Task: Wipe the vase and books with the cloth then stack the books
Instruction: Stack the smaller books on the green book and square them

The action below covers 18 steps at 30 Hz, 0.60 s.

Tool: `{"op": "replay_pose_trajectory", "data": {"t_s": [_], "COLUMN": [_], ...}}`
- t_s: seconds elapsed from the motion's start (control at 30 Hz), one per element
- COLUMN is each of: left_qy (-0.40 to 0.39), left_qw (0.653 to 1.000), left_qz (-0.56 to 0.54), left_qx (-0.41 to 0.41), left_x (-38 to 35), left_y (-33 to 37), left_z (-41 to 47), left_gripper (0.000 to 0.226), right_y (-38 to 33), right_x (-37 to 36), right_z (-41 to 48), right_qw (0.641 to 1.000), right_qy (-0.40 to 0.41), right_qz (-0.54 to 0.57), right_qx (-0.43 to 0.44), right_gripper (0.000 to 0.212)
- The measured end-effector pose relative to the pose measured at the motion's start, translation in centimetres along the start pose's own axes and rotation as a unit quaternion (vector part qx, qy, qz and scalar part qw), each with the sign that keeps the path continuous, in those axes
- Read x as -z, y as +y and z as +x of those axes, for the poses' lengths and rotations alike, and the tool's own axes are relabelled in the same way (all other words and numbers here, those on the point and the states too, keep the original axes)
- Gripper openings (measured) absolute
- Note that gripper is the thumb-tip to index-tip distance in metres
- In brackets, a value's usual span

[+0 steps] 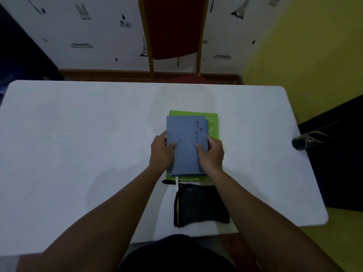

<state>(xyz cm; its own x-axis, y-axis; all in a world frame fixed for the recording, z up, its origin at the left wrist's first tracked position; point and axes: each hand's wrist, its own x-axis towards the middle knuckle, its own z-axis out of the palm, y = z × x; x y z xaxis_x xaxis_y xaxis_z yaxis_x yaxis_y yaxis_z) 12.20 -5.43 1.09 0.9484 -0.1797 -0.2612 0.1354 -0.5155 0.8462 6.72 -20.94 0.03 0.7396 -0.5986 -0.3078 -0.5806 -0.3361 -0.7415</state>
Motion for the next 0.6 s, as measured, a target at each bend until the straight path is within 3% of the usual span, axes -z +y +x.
{"op": "replay_pose_trajectory", "data": {"t_s": [0.2,0.43,0.6], "left_qy": [-0.002,-0.003,0.015], "left_qw": [1.000,1.000,0.992], "left_qz": [0.019,0.026,0.017], "left_qx": [0.002,0.006,0.124], "left_x": [-0.6,-1.1,-1.2], "left_y": [-0.1,-0.1,-0.6], "left_z": [0.1,0.1,0.9], "left_gripper": [0.044,0.042,0.059], "right_y": [0.7,1.6,2.7], "right_x": [0.3,1.3,2.7], "right_z": [0.5,1.5,2.2], "right_qw": [1.000,1.000,0.997], "right_qy": [0.006,-0.009,0.011], "right_qz": [-0.028,-0.008,0.010], "right_qx": [0.006,0.010,-0.081], "right_gripper": [0.042,0.035,0.089]}}
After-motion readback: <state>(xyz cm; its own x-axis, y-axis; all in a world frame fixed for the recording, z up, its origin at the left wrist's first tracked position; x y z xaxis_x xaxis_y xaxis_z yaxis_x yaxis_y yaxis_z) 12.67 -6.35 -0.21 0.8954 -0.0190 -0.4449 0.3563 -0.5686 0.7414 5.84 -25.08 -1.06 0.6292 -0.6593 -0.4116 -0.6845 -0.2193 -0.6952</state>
